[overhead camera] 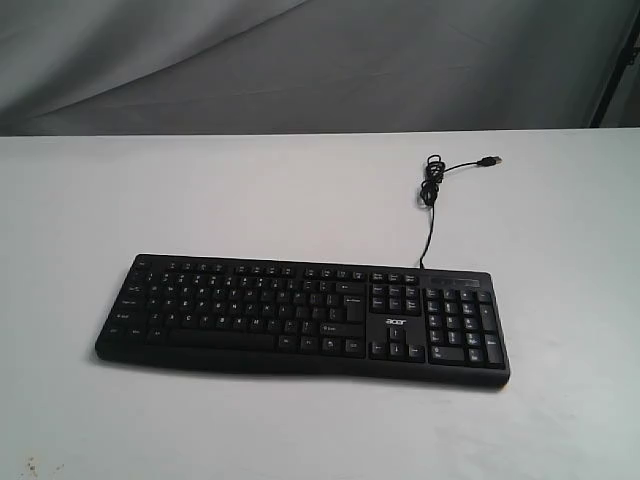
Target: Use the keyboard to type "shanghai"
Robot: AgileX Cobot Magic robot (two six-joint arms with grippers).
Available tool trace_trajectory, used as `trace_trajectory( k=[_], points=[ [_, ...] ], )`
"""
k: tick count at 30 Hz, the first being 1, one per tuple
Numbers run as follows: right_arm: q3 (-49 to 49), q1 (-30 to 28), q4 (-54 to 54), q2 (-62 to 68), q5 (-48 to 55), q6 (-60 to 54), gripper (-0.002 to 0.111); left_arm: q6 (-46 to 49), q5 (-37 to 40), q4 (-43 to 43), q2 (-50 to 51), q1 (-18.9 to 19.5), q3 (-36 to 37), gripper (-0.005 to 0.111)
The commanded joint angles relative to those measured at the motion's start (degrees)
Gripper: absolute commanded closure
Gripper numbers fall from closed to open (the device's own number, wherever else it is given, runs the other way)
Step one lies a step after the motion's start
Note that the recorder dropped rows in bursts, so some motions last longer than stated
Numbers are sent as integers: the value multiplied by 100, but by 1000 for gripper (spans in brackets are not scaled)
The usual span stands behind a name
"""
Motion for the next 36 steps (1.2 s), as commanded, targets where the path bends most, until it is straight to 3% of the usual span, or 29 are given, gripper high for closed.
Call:
trace_trajectory(
  k=[1,33,36],
  points=[
    [17,-14,26,-32,-62,16,108,-16,-28,4,-20,-23,25,107],
    [17,-14,181,-32,-31,18,108,-16,-28,4,-20,-23,25,107],
    [-389,-14,200,-32,-20,18,108,-16,-28,4,-20,-23,25,107]
  ],
)
